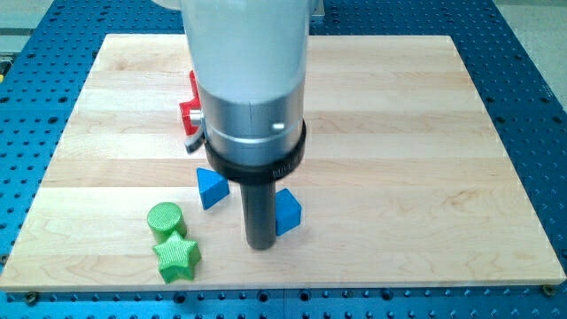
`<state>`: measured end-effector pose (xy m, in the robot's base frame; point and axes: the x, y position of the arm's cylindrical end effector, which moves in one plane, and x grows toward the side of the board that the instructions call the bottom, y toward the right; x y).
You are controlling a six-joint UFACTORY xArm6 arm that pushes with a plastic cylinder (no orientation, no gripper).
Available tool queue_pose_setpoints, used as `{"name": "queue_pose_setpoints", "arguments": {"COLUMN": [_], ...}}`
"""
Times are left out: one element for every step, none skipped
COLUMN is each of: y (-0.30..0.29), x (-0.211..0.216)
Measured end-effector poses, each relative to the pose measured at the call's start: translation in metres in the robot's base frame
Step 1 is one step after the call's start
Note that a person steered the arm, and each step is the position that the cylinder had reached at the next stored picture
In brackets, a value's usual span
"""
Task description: Move the blue cube towards the top
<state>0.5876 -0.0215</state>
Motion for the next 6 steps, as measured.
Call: {"name": "queue_pose_setpoints", "arguments": {"y": [0.024, 0.014, 0.014, 0.037, 0.039, 0.082], "x": [-0.026, -0.097, -0.113, -0.097, -0.124, -0.128]}}
